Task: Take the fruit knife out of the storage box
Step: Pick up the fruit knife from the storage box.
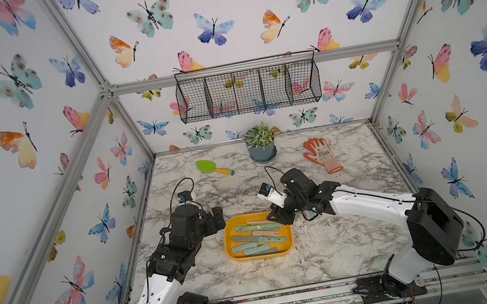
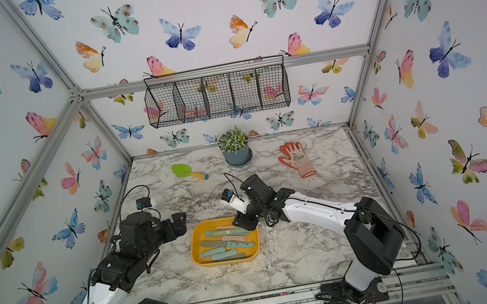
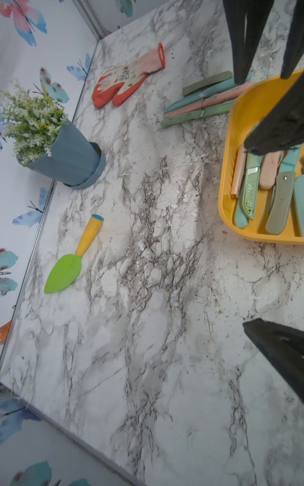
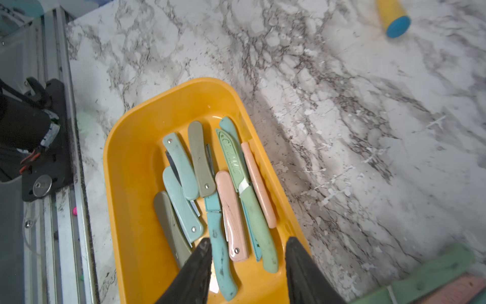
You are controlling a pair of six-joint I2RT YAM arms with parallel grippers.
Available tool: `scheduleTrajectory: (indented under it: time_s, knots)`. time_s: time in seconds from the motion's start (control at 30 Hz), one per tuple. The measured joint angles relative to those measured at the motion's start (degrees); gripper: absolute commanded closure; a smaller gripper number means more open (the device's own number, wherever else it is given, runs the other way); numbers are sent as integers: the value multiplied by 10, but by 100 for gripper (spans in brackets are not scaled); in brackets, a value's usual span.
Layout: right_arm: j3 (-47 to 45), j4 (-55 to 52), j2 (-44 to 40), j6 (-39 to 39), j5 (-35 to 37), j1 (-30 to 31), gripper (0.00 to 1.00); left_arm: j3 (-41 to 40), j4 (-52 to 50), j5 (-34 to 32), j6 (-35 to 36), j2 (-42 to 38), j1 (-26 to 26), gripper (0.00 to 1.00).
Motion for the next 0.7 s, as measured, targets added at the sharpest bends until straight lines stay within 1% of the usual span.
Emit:
scheduleTrajectory:
  time_s: [0.13, 0.3, 0.5, 0.7]
  knots:
    - [51, -28, 66, -25, 3, 37, 52, 0, -4, -23, -7, -16, 3, 1]
    - [103, -63, 137, -44, 13, 71, 51, 0, -8, -33, -11, -18, 6, 2]
    - [152, -96, 191, -55, 22, 96, 52, 0, -11, -42, -17, -23, 8, 2]
    - [206, -109, 246, -56, 38, 112, 52, 0, -15, -68, -31, -62, 10, 2]
